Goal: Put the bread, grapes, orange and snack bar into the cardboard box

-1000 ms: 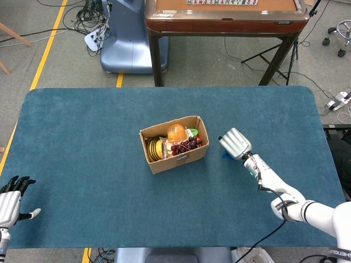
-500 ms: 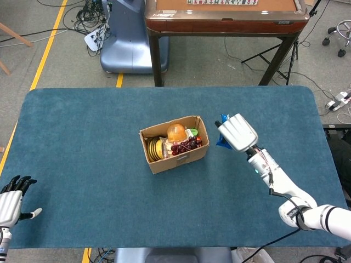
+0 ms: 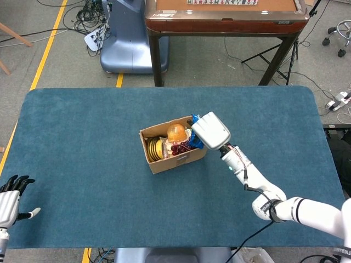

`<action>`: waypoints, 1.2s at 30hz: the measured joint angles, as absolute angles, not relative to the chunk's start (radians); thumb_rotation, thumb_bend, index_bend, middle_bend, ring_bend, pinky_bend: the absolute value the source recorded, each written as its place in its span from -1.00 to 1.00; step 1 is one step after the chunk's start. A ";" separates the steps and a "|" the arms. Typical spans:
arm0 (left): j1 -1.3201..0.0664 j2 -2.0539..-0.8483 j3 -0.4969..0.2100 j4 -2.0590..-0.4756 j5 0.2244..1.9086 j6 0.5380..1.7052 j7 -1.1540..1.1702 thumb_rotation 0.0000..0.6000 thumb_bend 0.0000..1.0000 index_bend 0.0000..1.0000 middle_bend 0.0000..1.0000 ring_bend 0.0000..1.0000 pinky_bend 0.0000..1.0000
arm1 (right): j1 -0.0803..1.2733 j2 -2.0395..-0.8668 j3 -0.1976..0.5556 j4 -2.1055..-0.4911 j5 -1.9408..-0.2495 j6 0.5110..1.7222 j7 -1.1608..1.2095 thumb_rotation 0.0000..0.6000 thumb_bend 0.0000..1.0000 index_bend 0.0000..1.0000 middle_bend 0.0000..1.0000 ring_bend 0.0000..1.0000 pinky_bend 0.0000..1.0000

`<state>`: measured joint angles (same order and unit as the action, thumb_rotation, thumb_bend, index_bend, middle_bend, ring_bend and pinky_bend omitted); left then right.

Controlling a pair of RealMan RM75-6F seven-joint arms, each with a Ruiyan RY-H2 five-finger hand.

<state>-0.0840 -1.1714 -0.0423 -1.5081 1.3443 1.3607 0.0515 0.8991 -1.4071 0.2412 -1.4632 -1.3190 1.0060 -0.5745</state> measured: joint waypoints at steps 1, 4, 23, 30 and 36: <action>-0.083 -1.170 -0.042 -1.510 1.346 1.363 0.051 1.00 -1.00 -0.51 -0.67 -0.85 -0.64 | 0.904 -1.424 0.243 -1.450 -1.322 1.007 -0.564 1.00 -0.56 0.05 1.00 1.00 0.93; -0.081 -1.167 -0.043 -1.513 1.348 1.368 0.047 1.00 -1.00 -0.51 -0.67 -0.85 -0.64 | 0.917 -1.476 0.247 -1.404 -1.332 1.017 -0.530 1.00 -0.97 -0.46 1.00 1.00 0.93; -0.081 -1.165 -0.039 -1.529 1.369 1.384 0.074 1.00 -1.00 -0.51 -0.67 -0.85 -0.63 | 0.792 -1.306 0.235 -1.612 -1.345 1.189 -0.621 1.00 -1.00 -0.05 0.85 0.78 0.86; -0.082 -1.166 -0.037 -1.548 1.402 1.408 0.089 1.00 -1.00 -0.51 -0.66 -0.85 -0.63 | 0.641 -1.138 0.185 -1.780 -1.282 1.299 -0.762 1.00 -1.00 -0.05 0.61 0.61 0.74; -0.087 -1.162 -0.037 -1.569 1.433 1.427 0.097 1.00 -1.00 -0.51 -0.67 -0.85 -0.62 | 0.516 -1.067 0.134 -1.833 -1.266 1.389 -0.717 1.00 -1.00 -0.05 0.33 0.35 0.58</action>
